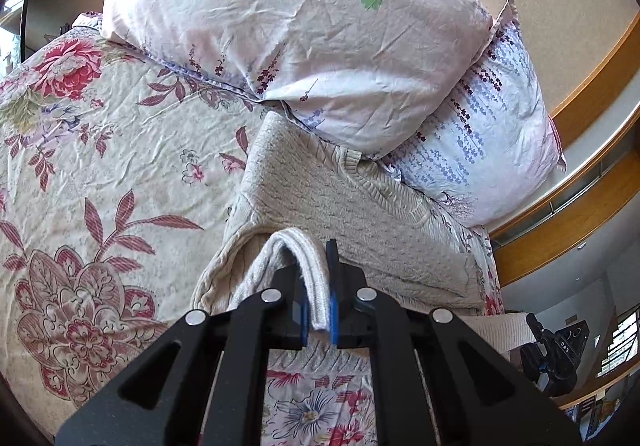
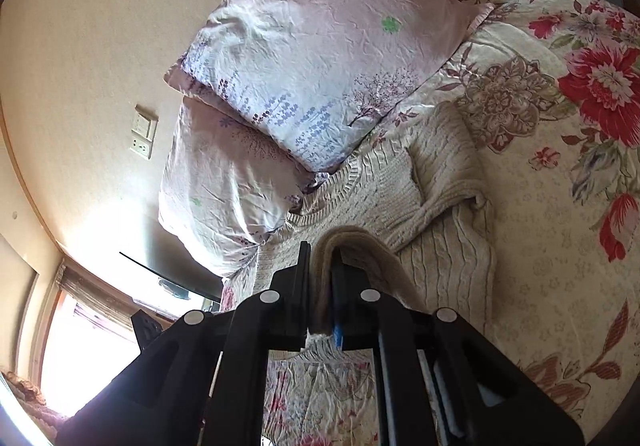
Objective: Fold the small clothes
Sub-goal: 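Fold the hem toward the collar with both tools and lay it down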
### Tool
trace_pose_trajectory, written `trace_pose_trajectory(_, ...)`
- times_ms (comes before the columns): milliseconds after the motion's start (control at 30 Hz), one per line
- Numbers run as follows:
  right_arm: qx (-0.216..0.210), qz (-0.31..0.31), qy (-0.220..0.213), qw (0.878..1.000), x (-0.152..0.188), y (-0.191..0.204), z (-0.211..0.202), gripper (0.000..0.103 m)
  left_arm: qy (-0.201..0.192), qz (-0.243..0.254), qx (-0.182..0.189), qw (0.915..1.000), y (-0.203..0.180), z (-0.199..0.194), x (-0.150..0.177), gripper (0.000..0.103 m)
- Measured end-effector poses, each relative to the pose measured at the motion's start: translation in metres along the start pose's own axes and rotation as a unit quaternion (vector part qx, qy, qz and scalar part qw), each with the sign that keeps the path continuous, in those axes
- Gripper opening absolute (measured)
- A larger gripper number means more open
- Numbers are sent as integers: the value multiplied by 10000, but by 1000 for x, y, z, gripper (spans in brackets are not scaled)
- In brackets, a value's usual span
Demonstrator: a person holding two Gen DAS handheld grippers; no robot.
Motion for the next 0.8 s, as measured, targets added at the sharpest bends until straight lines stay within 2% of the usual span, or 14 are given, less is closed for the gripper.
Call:
trace_pose_trajectory(233,-53,-120,-166,9998,-20,12,28,9,-126,30,-73,9999,-7,22,-24,7)
trace_pose_trajectory(633,122,75,-291,9995,-43,6,63,9,-169,238,-95,9995,-25,60,-55,7)
trace_pose_trajectory(800,159,112,-349,9992,-52,4,77,9,-242,155,-79,9996,-24,70,-66,7)
Point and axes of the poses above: each gripper's, at about its wrist camera, not at the fingertips, and z roughly the way its jaws point, y to its left, x to its underside, the point moved 3 cm from there along z, roughly the way its jaws point, and after that the axes turned 12 degrees about -y, right-handed, at the moved point
